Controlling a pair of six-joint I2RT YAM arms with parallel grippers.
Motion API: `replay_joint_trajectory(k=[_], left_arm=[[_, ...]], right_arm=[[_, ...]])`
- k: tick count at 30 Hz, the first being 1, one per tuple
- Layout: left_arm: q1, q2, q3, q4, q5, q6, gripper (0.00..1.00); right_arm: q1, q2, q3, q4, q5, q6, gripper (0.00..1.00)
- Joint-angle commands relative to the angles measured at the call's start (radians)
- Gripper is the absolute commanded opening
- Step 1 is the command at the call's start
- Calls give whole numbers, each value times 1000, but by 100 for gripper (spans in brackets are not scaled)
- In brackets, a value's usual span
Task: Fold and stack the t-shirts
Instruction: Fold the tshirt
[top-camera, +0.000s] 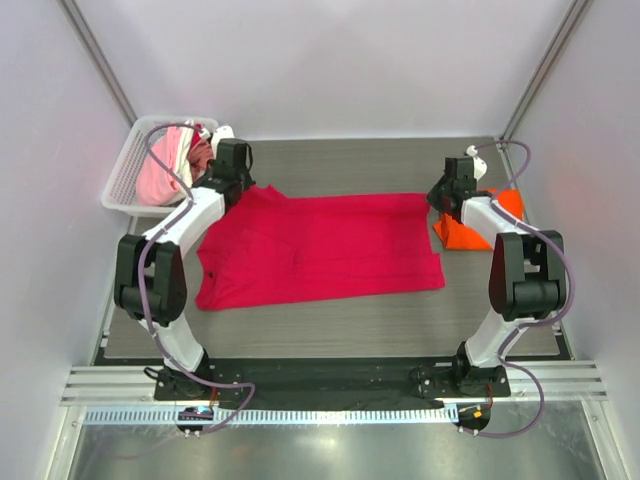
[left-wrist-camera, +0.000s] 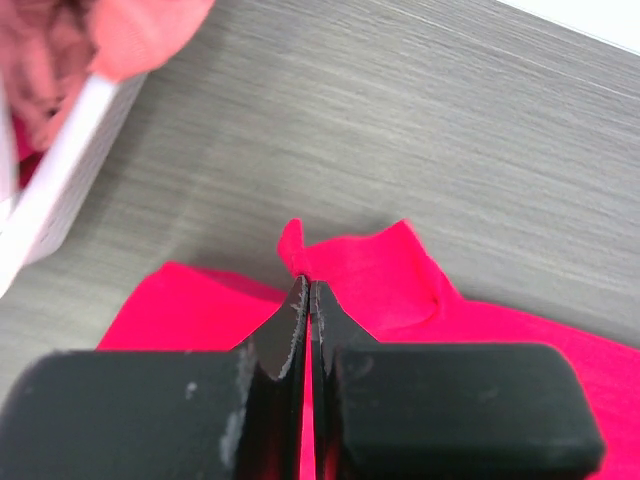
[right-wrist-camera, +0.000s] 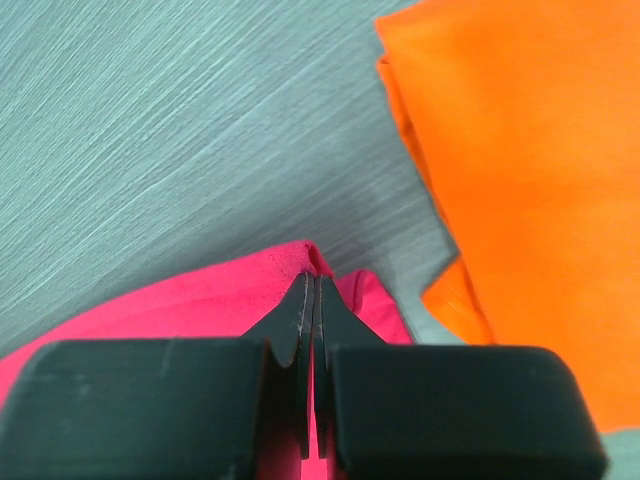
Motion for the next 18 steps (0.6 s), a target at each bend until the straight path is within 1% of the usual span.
replay_joint_trajectory(k=[1,4,8,13,18], left_arm=[[-22,-130,-51,50,-57,18,0],[-48,-191,-113,50,-108,52,0],[-77,-315,-181,50,-160,87,0],[-117,-374,-246,32,-223,89,0],[-142,-432,-325,27,-241,79,0]], right_arm=[[-12,-76,-30,35,60,18,1],[-20,-94,-32,24,53,13,1],[-24,-105,-21,-5,37,2,1],[-26,-111,-37,-18,-2,7,1],[-26,-128,-66,-31,-5,2,1]])
